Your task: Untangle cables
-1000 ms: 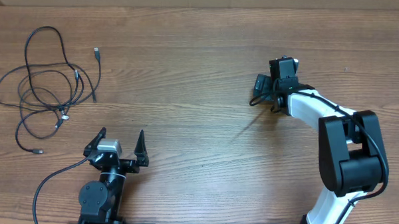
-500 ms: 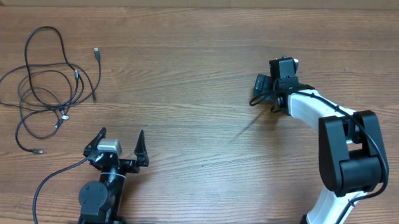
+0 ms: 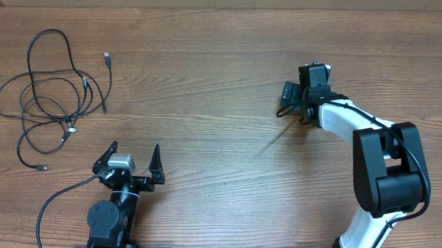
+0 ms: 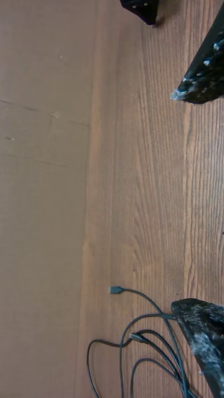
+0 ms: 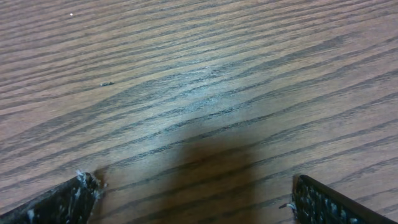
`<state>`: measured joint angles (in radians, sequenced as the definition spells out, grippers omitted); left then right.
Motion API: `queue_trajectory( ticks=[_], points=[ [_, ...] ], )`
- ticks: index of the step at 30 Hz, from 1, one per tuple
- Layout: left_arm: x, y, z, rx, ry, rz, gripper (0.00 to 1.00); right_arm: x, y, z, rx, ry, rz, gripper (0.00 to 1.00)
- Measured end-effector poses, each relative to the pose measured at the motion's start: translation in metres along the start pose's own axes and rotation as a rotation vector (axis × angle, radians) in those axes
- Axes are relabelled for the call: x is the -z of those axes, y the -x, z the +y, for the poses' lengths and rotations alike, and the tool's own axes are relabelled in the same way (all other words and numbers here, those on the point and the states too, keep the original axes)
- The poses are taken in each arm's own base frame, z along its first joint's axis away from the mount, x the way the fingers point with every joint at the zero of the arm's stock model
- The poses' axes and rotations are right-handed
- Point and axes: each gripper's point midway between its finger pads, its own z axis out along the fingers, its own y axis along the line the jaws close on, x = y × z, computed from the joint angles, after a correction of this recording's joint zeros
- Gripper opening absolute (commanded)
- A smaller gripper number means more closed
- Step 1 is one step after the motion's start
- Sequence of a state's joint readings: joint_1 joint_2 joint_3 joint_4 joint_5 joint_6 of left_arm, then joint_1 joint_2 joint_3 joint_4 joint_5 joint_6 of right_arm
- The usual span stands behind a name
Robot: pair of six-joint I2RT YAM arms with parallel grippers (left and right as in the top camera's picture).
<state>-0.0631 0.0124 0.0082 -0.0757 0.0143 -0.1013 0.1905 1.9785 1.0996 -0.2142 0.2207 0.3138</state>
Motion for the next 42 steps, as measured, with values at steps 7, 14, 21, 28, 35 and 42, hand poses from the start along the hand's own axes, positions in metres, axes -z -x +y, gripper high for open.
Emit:
queue_trajectory(
  ticks=[7,14,21,28,35,42],
  points=[
    [0.000,0.000,0.000,0.000,0.000,0.000,0.99,0.018,-0.009,0.006,-0.017,0.072,0.034,1.00],
    [0.000,0.000,0.000,0.000,0.000,0.000,1.00,0.090,0.028,0.019,-0.057,0.206,-0.099,1.00],
    [0.000,0.000,0.000,0.000,0.000,0.000,1.00,0.258,0.104,0.016,-0.117,0.394,-0.509,1.00],
    [0.000,0.000,0.000,0.000,0.000,0.000,0.99,0.403,0.109,-0.013,-0.159,0.526,-0.834,1.00],
    [0.000,0.000,0.000,0.000,0.000,0.000,1.00,0.493,0.086,-0.042,-0.185,0.610,-1.047,1.00],
    [0.000,0.000,0.000,0.000,0.000,0.000,1.00,0.478,0.072,-0.044,-0.176,0.581,-0.969,1.00]
  ],
)
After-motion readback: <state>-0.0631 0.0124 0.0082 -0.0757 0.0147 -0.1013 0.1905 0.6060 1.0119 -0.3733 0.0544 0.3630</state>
